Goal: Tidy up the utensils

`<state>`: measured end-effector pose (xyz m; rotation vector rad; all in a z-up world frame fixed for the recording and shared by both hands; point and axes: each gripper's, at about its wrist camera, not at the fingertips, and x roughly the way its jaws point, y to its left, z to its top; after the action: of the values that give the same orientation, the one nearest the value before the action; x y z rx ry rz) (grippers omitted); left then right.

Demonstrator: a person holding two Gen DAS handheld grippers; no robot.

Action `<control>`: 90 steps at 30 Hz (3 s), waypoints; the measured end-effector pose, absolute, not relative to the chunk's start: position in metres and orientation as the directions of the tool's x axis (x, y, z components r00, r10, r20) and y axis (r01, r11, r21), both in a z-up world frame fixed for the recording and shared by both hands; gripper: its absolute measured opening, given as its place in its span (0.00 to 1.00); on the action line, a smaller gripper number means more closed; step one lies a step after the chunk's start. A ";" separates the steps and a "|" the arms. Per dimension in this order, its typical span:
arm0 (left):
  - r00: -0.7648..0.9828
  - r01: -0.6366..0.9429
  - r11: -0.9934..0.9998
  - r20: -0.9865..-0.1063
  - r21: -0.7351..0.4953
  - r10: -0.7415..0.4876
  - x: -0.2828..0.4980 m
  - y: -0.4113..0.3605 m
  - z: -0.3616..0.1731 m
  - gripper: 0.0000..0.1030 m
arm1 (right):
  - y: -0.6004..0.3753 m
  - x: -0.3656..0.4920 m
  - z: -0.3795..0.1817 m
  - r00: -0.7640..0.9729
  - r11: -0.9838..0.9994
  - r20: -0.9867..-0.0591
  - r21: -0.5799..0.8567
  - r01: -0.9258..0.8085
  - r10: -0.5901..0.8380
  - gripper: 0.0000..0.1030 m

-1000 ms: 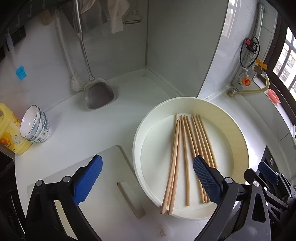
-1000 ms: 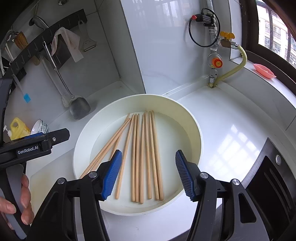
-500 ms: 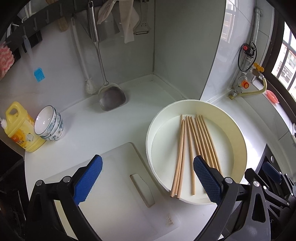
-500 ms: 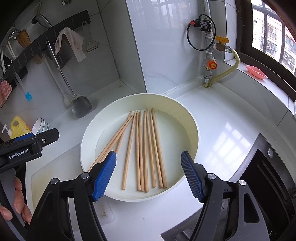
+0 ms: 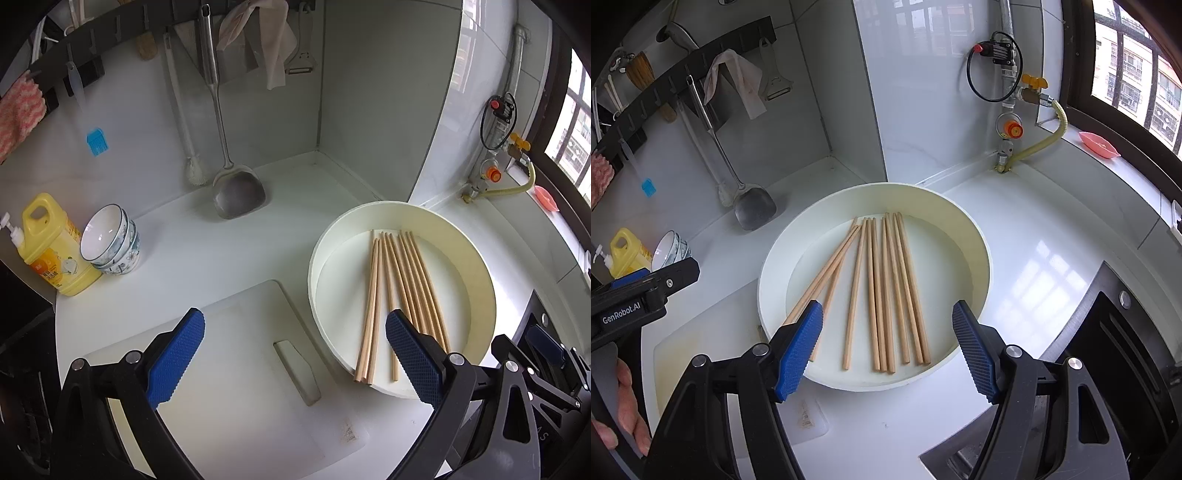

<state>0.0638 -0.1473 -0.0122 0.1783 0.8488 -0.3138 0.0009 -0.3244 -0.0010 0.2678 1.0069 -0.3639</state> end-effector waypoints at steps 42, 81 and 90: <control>0.687 0.380 0.922 -0.689 0.070 -0.231 0.025 -0.131 0.025 0.94 | -0.306 -0.019 0.054 0.521 0.898 -0.821 0.022 0.440 -0.235 0.69; 0.704 0.383 0.919 -0.675 0.095 -0.223 0.022 -0.134 0.026 0.94 | -0.302 -0.018 0.054 0.513 0.897 -0.821 0.005 0.442 -0.248 0.69; 0.714 0.392 0.916 -0.657 0.090 -0.241 0.019 -0.132 0.025 0.94 | -0.302 -0.019 0.055 0.515 0.897 -0.820 0.004 0.441 -0.250 0.69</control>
<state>0.0191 -0.1325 0.0253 0.2303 0.6921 -0.3538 -0.0191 -0.3015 0.0554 0.2228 0.9427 -0.4193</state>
